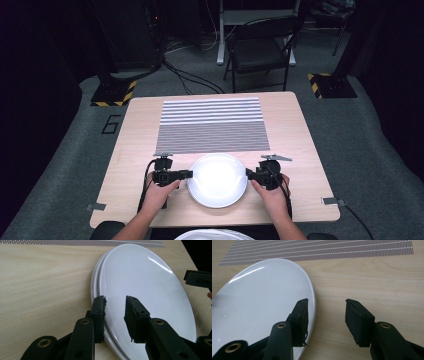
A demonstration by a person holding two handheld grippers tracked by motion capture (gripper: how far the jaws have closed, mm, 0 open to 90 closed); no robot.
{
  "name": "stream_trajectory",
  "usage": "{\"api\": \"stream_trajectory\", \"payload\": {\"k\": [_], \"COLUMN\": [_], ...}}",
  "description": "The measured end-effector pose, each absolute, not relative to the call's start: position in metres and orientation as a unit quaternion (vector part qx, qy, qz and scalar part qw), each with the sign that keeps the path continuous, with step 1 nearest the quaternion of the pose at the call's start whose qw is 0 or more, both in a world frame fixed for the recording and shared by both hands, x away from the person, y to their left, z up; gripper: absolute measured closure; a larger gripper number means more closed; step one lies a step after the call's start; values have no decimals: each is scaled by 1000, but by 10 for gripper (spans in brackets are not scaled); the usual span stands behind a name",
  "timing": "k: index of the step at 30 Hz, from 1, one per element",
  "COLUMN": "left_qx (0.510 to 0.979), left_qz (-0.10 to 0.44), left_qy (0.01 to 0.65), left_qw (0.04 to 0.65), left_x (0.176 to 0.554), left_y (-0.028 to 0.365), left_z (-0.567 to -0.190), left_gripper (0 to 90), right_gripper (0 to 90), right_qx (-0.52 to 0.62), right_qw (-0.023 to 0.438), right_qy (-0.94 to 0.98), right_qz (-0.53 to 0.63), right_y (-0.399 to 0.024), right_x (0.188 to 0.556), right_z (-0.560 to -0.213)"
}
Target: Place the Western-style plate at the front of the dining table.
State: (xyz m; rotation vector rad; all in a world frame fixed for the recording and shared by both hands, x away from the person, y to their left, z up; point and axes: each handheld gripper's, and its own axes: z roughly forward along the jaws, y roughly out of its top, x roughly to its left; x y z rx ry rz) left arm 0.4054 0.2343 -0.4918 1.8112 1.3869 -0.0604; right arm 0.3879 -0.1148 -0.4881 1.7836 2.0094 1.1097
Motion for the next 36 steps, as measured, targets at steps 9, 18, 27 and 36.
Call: {"api": "stream_trajectory", "payload": {"k": [9,18,27,36], "left_qx": [718,715,721,722], "left_qz": [-29,-34,-33,-41], "left_qy": [556,557,551,548], "left_qw": [419,421,419,420], "left_x": [405,405,405,412], "left_y": [233,233,226,209], "left_z": [-492,-493,-494,-498], "left_gripper": [685,683,682,684], "right_gripper": [505,508,533,545], "right_qx": [603,604,613,626], "right_qw": [89,51,74,72], "right_qy": [703,704,698,682], "right_qz": [367,369,364,371], "right_y": [-105,-97,-95,-110], "right_x": [386,386,385,392], "right_z": [-496,-500,-495,-485]}}
